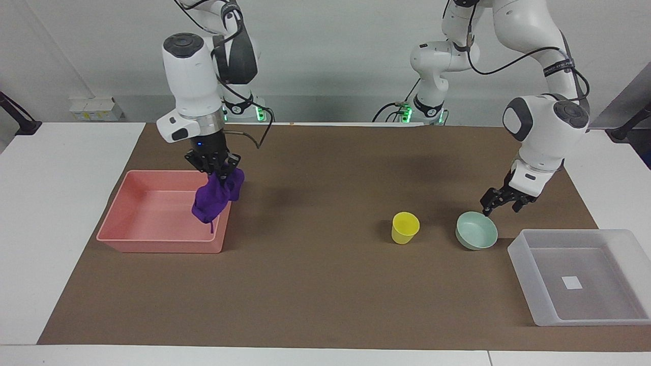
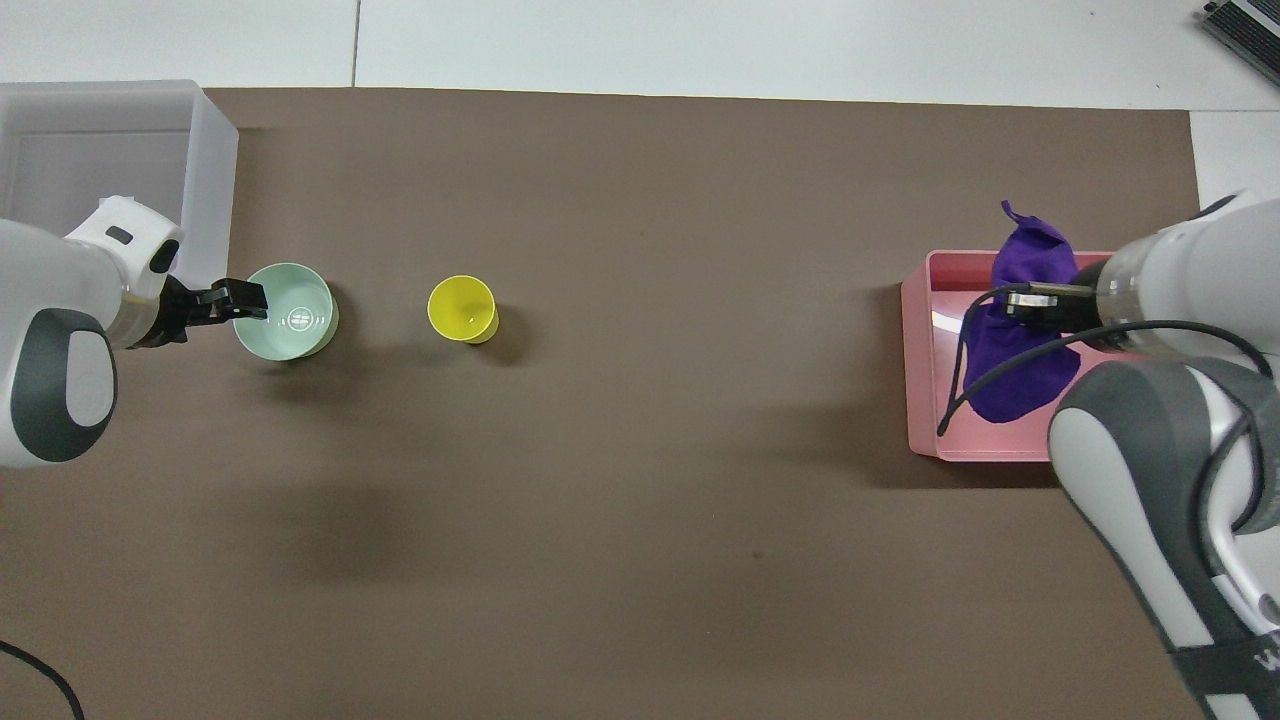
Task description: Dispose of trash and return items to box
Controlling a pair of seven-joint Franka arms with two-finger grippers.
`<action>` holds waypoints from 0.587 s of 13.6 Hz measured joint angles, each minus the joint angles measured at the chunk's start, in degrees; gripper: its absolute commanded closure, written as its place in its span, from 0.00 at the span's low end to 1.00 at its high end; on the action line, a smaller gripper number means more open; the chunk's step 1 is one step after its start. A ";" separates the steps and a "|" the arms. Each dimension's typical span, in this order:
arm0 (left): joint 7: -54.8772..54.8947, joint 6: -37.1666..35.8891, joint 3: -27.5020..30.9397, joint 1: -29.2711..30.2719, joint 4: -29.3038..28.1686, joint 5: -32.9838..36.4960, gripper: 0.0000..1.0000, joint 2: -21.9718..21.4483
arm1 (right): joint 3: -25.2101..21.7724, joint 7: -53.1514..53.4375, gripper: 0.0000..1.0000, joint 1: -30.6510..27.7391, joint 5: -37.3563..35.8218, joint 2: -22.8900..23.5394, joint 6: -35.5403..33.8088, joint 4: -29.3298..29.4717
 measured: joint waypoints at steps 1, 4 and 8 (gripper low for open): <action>-2.00 1.00 0.00 0.04 -0.46 -0.65 0.00 0.35 | -0.01 -1.77 1.00 -2.19 0.00 0.09 0.07 -0.92; -5.37 3.75 -0.01 0.11 -0.99 -2.85 0.07 2.32 | 0.01 -3.66 1.00 -5.88 0.00 1.14 3.48 -4.71; -6.98 5.54 -0.01 0.89 -1.01 -4.58 0.63 4.81 | 0.05 -3.91 1.00 -8.34 -0.01 4.00 14.47 -11.96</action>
